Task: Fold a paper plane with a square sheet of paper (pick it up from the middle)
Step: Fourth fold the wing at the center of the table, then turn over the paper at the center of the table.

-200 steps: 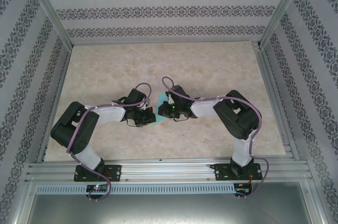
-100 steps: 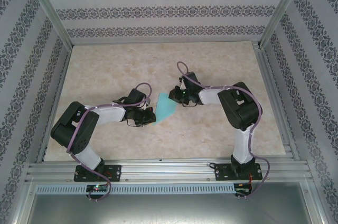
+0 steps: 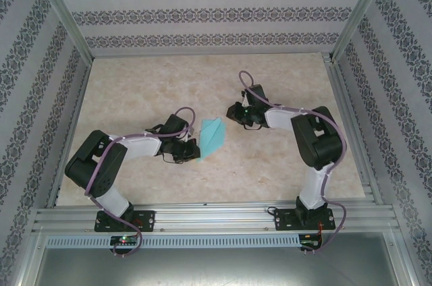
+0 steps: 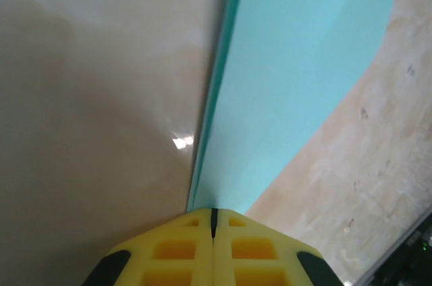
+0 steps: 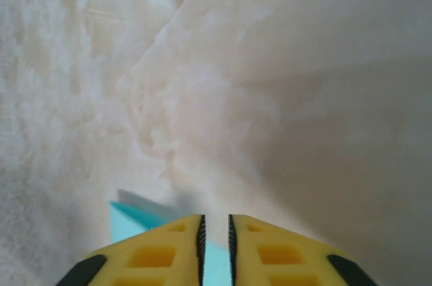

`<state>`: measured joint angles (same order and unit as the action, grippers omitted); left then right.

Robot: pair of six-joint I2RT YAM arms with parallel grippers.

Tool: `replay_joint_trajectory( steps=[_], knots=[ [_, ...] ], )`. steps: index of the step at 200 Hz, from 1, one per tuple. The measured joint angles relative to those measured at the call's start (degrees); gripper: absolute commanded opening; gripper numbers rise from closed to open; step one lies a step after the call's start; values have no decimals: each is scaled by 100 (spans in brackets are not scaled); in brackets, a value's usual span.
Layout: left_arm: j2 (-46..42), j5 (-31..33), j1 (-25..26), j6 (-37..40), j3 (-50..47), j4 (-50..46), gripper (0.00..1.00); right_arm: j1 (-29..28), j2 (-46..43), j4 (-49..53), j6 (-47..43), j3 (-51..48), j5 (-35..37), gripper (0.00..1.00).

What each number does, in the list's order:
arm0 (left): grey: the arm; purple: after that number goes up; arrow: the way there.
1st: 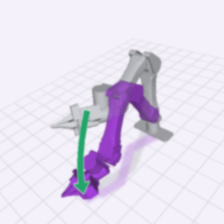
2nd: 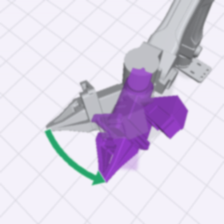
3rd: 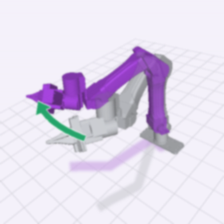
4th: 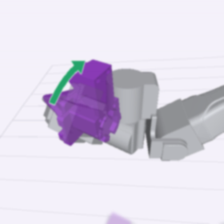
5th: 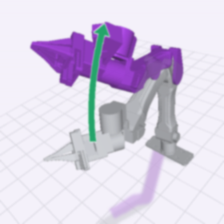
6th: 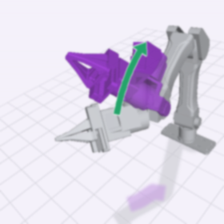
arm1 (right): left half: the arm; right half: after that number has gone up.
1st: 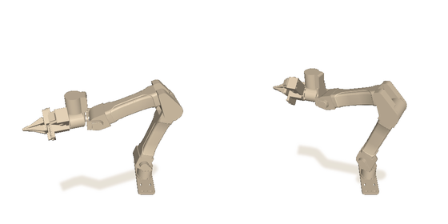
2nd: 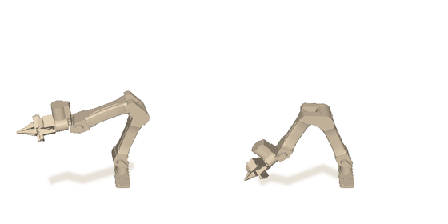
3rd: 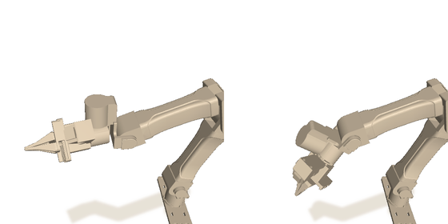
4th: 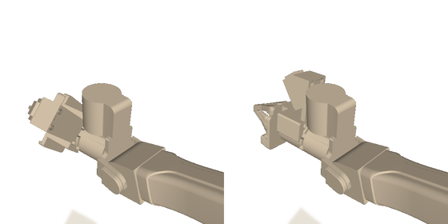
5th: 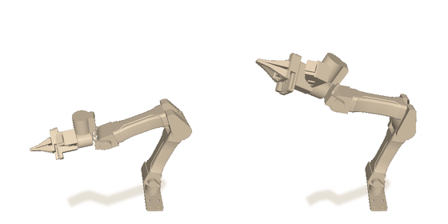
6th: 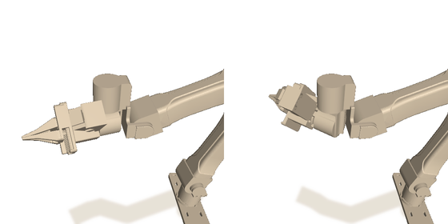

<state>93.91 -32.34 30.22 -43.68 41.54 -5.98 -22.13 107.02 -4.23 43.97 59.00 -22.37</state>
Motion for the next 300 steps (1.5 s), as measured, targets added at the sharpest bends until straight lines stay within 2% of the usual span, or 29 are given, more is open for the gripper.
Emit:
replay_joint_trajectory(
  steps=[31, 49, 68, 89, 129, 186, 229, 250, 300],
  knots=[
    [-127, -35, 498, -201, 11, -157, 19, -146, -990, 9, 101, -603, -114, 39],
    [-426, 315, 535, -175, 168, -645, 26, -256, -1314, -46, 212, -1001, -129, 44],
    [-754, 815, 501, -76, 450, -1064, 29, -404, -1412, 50, 295, -1272, -151, 46],
    [-870, 1095, 350, 85, 719, -1276, 34, -573, -1410, 153, 389, -1357, -212, 48],
    [-354, 1279, -42, 437, 1178, -1491, 39, -815, -1401, 175, 638, -1366, -210, 50],
    [570, 1272, -149, 802, 1873, -1692, 40, -929, -1147, -114, 1097, -1484, -210, 49],
    [831, 1266, -153, 951, 2035, -1770, 39, -964, -1003, -227, 1189, -1526, -210, 49],
    [931, 1226, -153, 1010, 2070, -1790, 38, -964, -868, -284, 1233, -1526, -212, 45],
    [1117, 1132, -162, 1078, 2159, -1856, 36, -962, -833, -334, 1329, -1526, -243, 42]
  ],
)
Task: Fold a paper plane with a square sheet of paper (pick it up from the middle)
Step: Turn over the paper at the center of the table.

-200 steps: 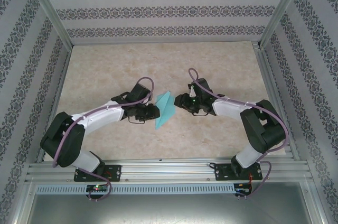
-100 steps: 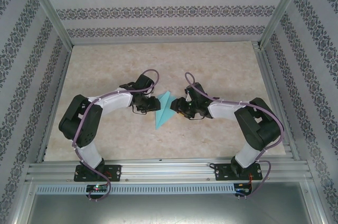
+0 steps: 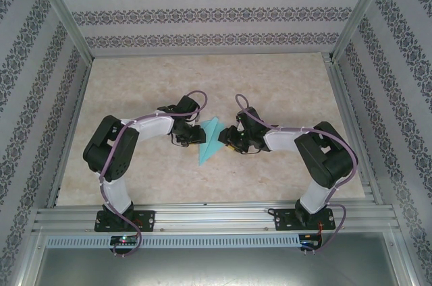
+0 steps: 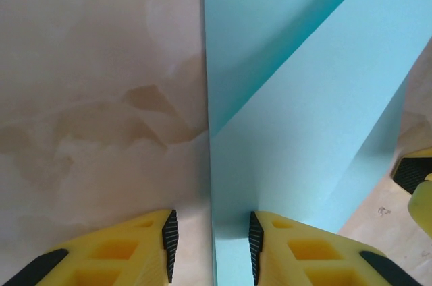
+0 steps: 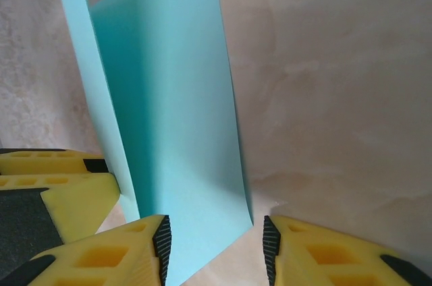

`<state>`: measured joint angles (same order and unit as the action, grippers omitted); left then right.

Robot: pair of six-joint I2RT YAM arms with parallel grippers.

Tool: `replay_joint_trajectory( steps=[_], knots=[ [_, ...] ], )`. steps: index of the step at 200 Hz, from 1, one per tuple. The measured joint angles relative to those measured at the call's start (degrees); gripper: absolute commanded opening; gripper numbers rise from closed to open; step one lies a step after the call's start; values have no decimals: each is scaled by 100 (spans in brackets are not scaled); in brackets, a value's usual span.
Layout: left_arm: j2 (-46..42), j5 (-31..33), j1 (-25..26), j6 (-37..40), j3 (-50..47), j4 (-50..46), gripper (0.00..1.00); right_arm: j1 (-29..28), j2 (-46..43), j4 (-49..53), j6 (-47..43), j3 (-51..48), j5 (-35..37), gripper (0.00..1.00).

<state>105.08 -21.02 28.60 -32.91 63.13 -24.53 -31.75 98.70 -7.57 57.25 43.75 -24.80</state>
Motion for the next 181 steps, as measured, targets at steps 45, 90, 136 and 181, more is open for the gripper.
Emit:
replay_joint_trajectory(
  steps=[45, 90, 136, 181],
  knots=[
    [33, -101, -24, 22, 26, -39, 35, -39, 111, -291, 50, 0, -22, 41],
    [50, -144, -59, 63, 39, -66, 32, -35, 164, -352, 116, 26, -87, 42],
    [85, -140, -61, 103, 85, -138, 30, -39, 387, -527, 155, 232, -208, 44],
    [85, -131, -61, 103, 87, -151, 27, -42, 492, -619, 157, 328, -304, 45]
  ],
)
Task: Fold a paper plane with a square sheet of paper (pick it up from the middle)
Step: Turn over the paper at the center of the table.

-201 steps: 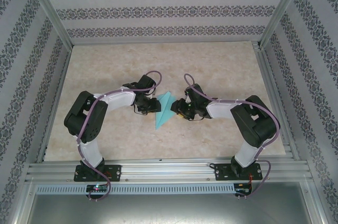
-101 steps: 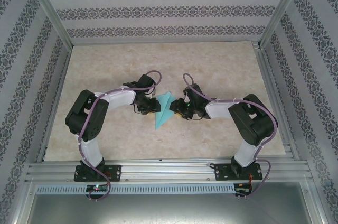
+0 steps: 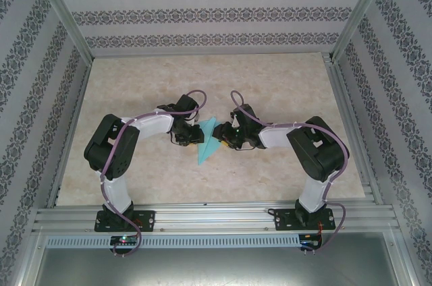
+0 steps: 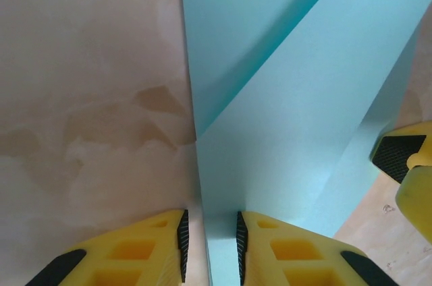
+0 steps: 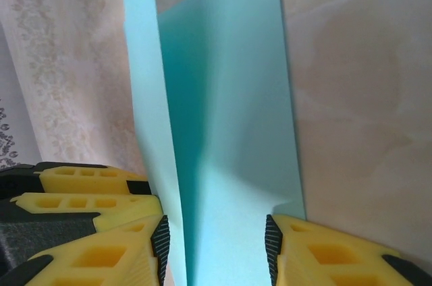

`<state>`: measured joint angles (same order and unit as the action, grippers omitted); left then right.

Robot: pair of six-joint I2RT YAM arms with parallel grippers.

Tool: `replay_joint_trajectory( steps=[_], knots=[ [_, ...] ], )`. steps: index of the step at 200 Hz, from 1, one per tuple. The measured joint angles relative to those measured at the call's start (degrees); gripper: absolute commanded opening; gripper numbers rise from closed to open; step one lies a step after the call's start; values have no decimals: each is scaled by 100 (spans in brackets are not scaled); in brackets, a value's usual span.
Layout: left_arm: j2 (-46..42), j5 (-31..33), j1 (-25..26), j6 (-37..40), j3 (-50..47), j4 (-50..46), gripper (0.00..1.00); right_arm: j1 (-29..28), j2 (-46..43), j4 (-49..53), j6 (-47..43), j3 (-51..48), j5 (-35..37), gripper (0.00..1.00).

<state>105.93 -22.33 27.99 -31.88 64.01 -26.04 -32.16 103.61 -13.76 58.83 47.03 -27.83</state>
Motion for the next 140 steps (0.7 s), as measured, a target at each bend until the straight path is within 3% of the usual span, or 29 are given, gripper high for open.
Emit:
replay_joint_trajectory(
  steps=[44, 94, 140],
  knots=[
    [11, -4, 0, 2, 0, -4, 26, -63, 35, 52, -24, 118, 48, 45],
    [11, -4, -4, 2, 0, -9, 26, -138, -448, 1196, -299, 199, 750, 45],
    [11, -4, -4, 2, 0, -9, 26, -238, -446, 1451, -354, 280, 872, 44]
  ],
)
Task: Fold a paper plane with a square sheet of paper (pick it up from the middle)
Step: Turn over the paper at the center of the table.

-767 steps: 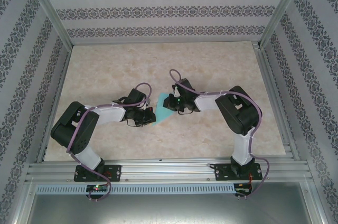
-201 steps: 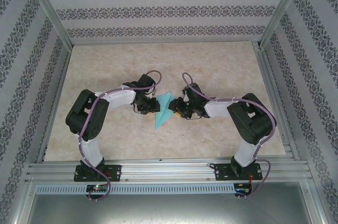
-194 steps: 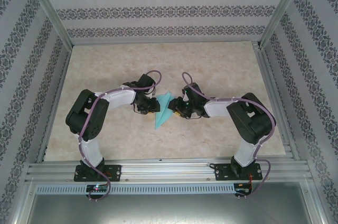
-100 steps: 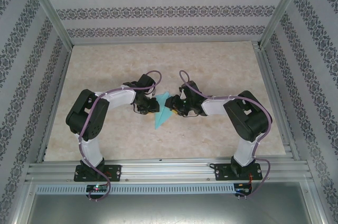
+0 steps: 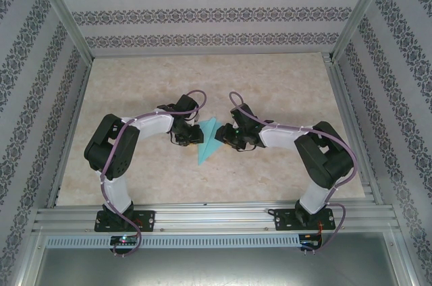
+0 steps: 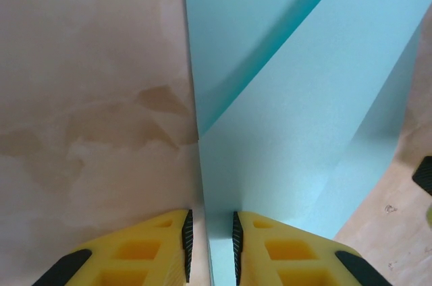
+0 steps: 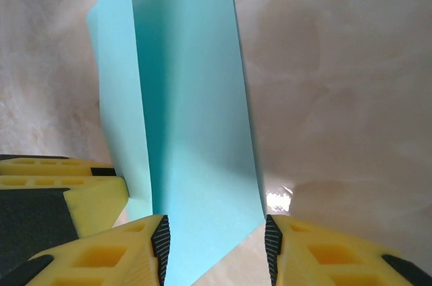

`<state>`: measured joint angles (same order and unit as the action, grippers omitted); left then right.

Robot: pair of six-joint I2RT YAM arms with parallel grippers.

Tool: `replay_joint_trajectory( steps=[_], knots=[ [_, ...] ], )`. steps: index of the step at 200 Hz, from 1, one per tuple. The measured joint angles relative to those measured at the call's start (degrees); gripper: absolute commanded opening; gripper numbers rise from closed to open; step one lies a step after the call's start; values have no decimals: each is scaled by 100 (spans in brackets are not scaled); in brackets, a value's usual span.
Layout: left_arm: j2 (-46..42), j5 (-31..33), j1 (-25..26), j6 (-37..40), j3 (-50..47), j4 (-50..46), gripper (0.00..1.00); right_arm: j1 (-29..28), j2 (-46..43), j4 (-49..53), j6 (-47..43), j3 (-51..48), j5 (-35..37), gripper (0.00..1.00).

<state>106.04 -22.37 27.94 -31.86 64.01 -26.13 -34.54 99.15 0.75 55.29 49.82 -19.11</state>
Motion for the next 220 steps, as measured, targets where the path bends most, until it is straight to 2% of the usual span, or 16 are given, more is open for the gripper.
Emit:
replay_joint_trajectory(
  steps=[108, 220],
  knots=[
    [0, -4, 0, 0, 0, 0, 26, -59, 452, -127, 37, 304, -197, 43],
    [0, -50, -31, -2, -37, 31, 25, -9, 914, -1226, 199, 535, -693, 50]
  ],
)
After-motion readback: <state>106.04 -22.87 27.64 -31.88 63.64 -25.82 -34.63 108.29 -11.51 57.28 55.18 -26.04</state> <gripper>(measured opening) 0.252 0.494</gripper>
